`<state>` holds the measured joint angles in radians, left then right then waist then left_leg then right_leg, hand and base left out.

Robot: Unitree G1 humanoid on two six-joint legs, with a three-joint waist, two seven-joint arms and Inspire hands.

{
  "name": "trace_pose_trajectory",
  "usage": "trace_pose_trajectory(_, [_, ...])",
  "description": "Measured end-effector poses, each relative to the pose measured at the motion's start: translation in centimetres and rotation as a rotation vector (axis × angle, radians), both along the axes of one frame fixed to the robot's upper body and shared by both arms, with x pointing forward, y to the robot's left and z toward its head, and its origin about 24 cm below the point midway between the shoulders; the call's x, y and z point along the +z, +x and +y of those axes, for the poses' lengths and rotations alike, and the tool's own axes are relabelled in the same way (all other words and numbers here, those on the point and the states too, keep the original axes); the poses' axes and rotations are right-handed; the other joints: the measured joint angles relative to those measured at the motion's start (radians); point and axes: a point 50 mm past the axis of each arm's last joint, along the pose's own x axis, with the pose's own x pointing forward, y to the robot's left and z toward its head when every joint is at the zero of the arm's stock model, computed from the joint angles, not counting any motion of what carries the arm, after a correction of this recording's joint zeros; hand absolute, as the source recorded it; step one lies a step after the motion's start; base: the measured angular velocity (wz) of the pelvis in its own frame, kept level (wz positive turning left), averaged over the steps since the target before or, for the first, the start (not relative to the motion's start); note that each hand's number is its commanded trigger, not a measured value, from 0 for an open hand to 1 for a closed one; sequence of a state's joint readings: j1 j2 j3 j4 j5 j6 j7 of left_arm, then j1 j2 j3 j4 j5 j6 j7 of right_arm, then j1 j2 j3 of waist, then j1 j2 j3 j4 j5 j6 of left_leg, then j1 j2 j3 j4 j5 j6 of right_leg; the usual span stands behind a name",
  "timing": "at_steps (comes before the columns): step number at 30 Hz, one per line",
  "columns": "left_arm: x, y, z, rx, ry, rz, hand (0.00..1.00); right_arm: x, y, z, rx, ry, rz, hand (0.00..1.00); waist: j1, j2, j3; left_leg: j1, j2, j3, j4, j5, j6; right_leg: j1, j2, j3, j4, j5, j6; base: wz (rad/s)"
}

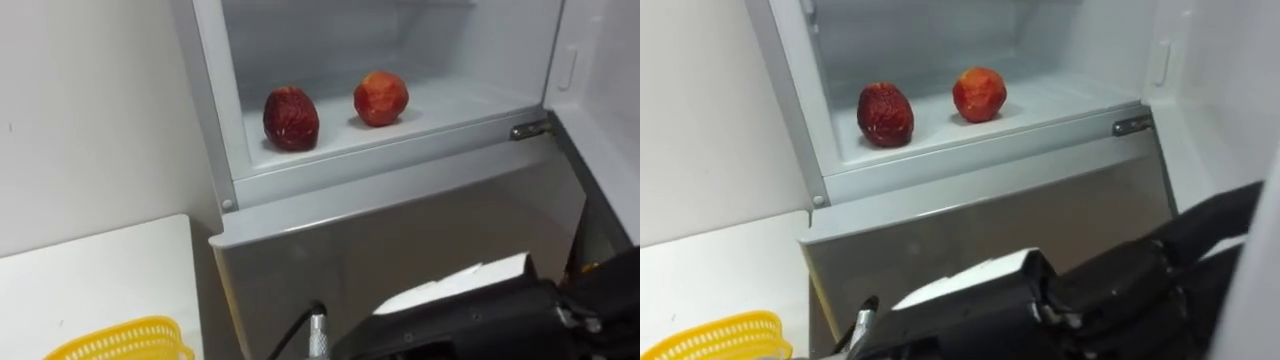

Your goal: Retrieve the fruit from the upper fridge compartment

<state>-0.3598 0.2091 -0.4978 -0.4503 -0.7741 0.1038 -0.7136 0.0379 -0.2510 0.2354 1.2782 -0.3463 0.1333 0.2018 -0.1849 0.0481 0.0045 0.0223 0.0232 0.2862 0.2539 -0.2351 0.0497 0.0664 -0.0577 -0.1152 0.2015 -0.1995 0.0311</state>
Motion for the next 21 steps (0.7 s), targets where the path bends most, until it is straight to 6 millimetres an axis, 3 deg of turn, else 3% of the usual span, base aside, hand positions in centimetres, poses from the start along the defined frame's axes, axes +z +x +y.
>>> trace_pose_trajectory(8, [0.3, -0.4, -1.0, -0.035, -0.013, 0.004, 0.00, 0.1, 0.9, 0.3, 0.018, 0.018, -0.030, 0.00, -0.033, 0.011, -0.0059, -0.007, -0.001, 0.003, -0.005, -0.001, -0.001, -0.014, 0.000, 0.000, 0.001, 0.000, 0.000, -0.01])
trace_pose_trajectory(14, [0.8, 0.1, -2.6, -0.076, -0.017, 0.000, 0.00, 0.1, 1.1, 0.3, 0.021, 0.013, -0.039, 0.00, -0.045, 0.026, -0.0031, -0.008, 0.000, 0.003, -0.004, -0.001, -0.001, -0.016, 0.000, -0.002, 0.003, 0.000, 0.000, 0.00])
trace_pose_trajectory(21, [1.2, 0.8, -4.0, -0.112, -0.001, 0.003, 0.00, 0.1, 1.5, 0.3, 0.021, 0.012, -0.046, 0.00, -0.099, 0.029, -0.0017, -0.009, 0.000, 0.009, -0.003, -0.001, -0.001, -0.016, 0.000, 0.005, -0.001, 0.000, 0.000, 0.00])
